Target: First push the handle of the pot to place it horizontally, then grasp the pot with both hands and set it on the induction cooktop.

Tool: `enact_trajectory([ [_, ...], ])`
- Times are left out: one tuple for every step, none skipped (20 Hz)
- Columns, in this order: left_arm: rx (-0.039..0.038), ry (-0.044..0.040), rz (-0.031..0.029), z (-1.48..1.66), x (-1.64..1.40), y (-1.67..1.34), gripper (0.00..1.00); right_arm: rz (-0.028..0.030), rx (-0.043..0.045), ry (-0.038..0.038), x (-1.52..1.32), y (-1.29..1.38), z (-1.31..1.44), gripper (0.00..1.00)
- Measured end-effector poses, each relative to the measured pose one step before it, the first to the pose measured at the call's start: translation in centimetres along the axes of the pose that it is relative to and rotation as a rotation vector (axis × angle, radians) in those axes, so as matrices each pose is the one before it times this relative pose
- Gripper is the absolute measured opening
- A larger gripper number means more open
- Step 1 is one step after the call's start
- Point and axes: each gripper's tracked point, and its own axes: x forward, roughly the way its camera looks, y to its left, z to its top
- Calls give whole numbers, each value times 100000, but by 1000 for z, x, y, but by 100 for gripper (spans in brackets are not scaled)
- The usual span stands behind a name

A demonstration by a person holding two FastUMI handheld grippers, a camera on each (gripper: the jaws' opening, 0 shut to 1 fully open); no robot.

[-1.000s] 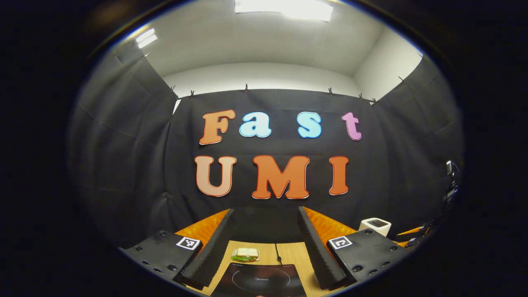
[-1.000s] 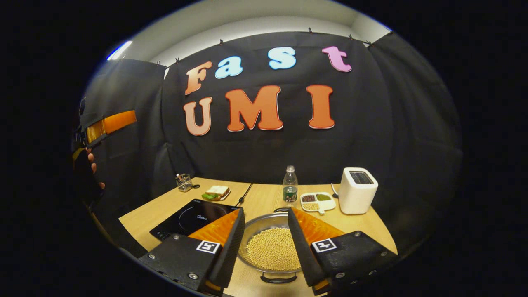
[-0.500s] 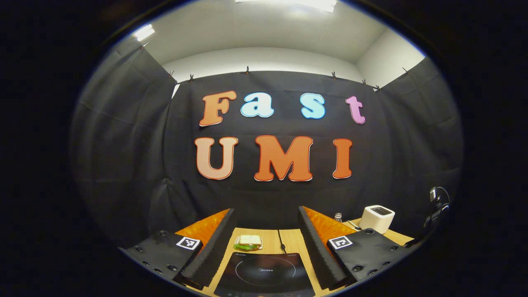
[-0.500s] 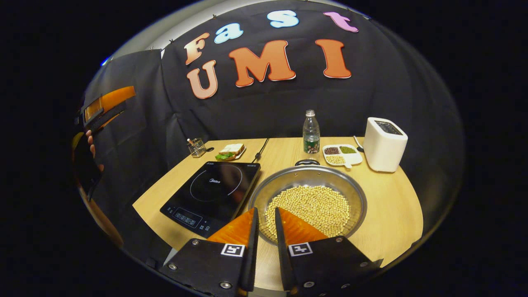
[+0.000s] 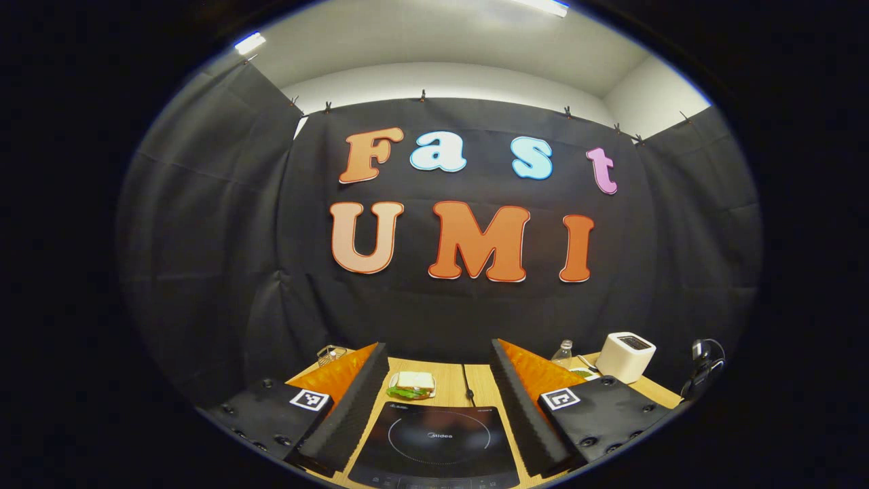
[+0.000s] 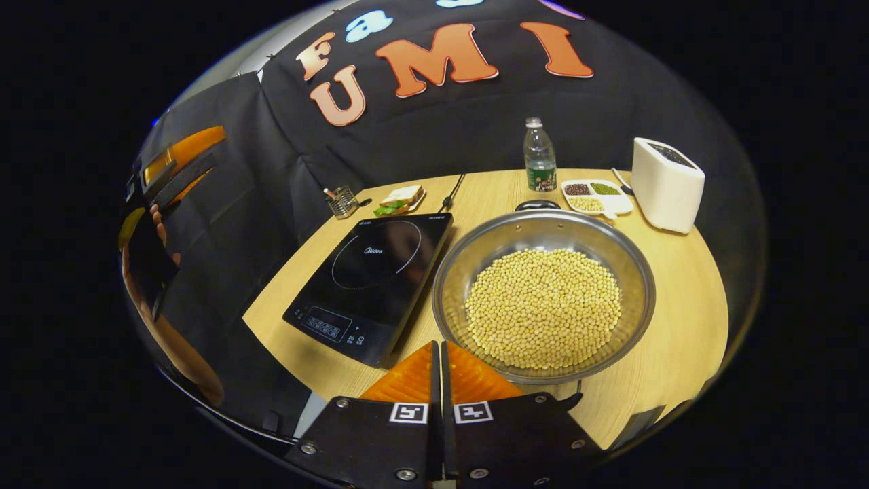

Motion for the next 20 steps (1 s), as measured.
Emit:
enact_trajectory([
  [122, -88, 424, -1, 6, 284, 97, -412, 1306, 2756, 460, -444, -652, 0],
  [229, -64, 358, -44, 7, 124, 98, -38, 2386, 3434, 483, -379, -759, 0],
  [132, -142, 331, 26, 45, 112, 98, 1289, 3304, 3716, 683, 23, -776, 0],
  [177, -37, 372, 52, 101, 150, 98, 1966, 2969, 3290, 694, 147, -523, 0],
  [49, 112, 276, -122, 146, 55, 98, 1668, 2257, 3052, 138, -223, -761, 0],
  [-305, 293, 13, -167, 101, 129, 98, -215, 2621, 2075, 381, -389, -376, 0],
  [-491, 378, -488, -175, 65, -105, 98, 1790, 2642, 2341, 618, 170, -185, 0],
  [-183, 260, -203, -173, -11, 5, 98, 699, 2580, 989, 436, -71, -17, 0],
  [166, 191, 241, -93, 6, 103, 98, 725, 850, 1532, 77, -66, -330, 0],
  [379, 65, 531, -193, 112, 169, 98, -570, -132, 1107, 286, -220, -137, 0],
  [206, 126, 657, -47, 131, 305, 98, -1089, 145, 854, 271, -173, -322, 0],
  [-26, 243, 452, -91, 12, 70, 98, -498, 615, 885, 140, -166, -60, 0],
  [-147, 224, 190, -41, 160, 33, 98, 994, 1184, 170, -61, 72, 11, 0],
  [-176, 161, -25, -50, 115, -160, 98, 865, 1197, 498, 191, -4, 89, 0],
  [-136, 155, -302, -108, 103, -267, 98, 820, 631, 233, -88, 17, -103, 0],
  [-51, 169, -513, -117, 5, -158, 98, 409, -102, 59, 53, -31, 134, 0],
  [4, 173, -688, -66, 56, -243, 98, -199, -78, -234, -110, -166, -21, 0],
  [167, 376, -648, -230, 163, -368, 98, -317, -58, -218, -217, -193, 136, 0],
  [384, 360, -467, -154, 183, -276, 98, -371, -101, -133, -56, -310, 66, 0],
  [517, 61, -320, -33, -7, -216, 98, -417, -423, -416, -79, -325, 167, 0],
])
